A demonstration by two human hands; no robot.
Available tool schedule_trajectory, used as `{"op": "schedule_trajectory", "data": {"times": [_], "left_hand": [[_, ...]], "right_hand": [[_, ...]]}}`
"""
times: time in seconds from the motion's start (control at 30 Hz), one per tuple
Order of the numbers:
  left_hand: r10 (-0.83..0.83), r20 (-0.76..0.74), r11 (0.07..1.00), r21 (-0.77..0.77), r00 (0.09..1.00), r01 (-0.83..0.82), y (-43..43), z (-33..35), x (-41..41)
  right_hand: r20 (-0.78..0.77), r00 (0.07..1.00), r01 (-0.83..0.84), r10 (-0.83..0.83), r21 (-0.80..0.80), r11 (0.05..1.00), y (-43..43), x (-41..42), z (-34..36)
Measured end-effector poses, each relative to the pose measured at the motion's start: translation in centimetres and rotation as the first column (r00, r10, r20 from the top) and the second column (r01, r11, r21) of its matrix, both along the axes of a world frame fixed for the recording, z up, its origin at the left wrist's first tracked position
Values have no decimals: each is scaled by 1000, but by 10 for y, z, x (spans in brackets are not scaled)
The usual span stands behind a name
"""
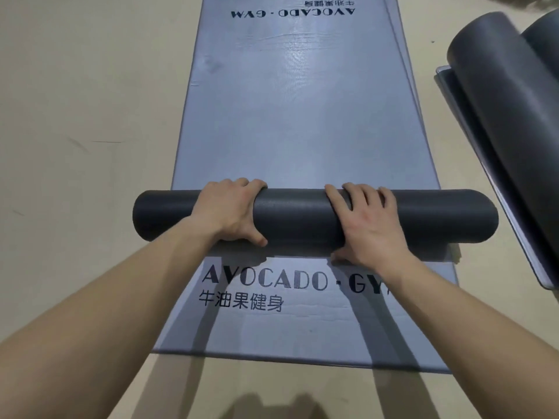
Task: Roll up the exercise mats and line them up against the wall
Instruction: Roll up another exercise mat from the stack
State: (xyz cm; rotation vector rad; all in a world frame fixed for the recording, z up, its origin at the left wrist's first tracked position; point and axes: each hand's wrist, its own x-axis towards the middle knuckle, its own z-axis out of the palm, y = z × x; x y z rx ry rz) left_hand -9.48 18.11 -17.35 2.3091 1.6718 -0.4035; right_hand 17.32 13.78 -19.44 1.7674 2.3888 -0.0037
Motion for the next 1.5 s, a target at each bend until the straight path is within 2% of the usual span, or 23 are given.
{"op": "schedule_trajectory", "data": {"times": [0.03,0.1,0.2,0.3,0.4,0.47,0.53,0.57,0.63,0.67,0.73,0.83,0.9,1.0,1.1,1.17,1.3,1.33,1.43,1.47,1.5], "left_hand": [[-3,-7,1000,-20,1000,3,4,2,0],[-14,-61,997,79,998,19,-2,-4,2],[-31,-136,948,310,990,72,-30,-25,4],[-33,-105,936,345,994,67,-18,-24,5],[-69,-80,978,192,994,83,0,-1,4],[-86,-50,996,-26,995,85,-9,9,3],[-80,-51,969,-237,996,66,-26,6,-1],[-59,-40,948,-314,997,44,-30,5,-2],[8,11,914,-406,1000,-3,-24,6,-3],[22,23,904,-428,999,-10,-20,5,-4],[-4,13,931,-366,1000,8,-26,3,-5],[-6,-82,1000,11,997,6,-68,-15,-5],[17,-90,989,145,996,-4,-84,-24,-3],[4,-17,996,92,1000,-3,-57,-20,-5],[-12,14,996,-89,1000,13,-23,-4,-10],[-12,2,994,-110,1000,12,-18,-4,-10],[7,-34,992,126,999,-3,-38,-7,-4],[13,-20,995,103,1000,-11,-34,-3,-4],[44,40,976,-214,998,-35,-25,17,-7],[37,34,959,-282,999,-26,-28,20,-7],[31,24,948,-318,999,-22,-31,21,-7]], "right_hand": [[3,1000,-4,4,50,999,-5,-2,-6],[21,1000,-7,6,72,997,4,-2,-7],[50,998,-44,47,-46,998,30,-3,7],[30,998,-44,50,-166,985,54,-5,24],[-4,1000,-19,19,-373,928,68,-7,48],[-24,1000,-19,7,-547,837,59,-7,57],[-33,999,-35,18,-617,786,35,-5,50],[-41,998,-55,39,-562,825,17,-5,41],[-38,997,-74,65,-315,946,-22,-5,22],[-35,997,-69,63,-196,978,-38,-6,11],[-67,995,-78,74,-60,995,-49,-4,-4],[-58,995,-89,80,-167,982,-25,-4,1],[-44,995,-94,85,-286,954,-1,-4,11],[-19,997,-76,73,-302,950,10,-6,11],[4,998,-69,70,-72,995,-14,-10,-3],[13,997,-82,82,-11,997,-15,-10,-7],[10,992,-120,126,-222,967,29,-14,27],[-5,994,-108,112,-302,947,39,-16,37],[-80,996,-76,36,-597,799,49,-18,54],[-86,996,-74,25,-638,767,43,-18,55],[-90,995,-81,31,-626,776,33,-18,54]]}}
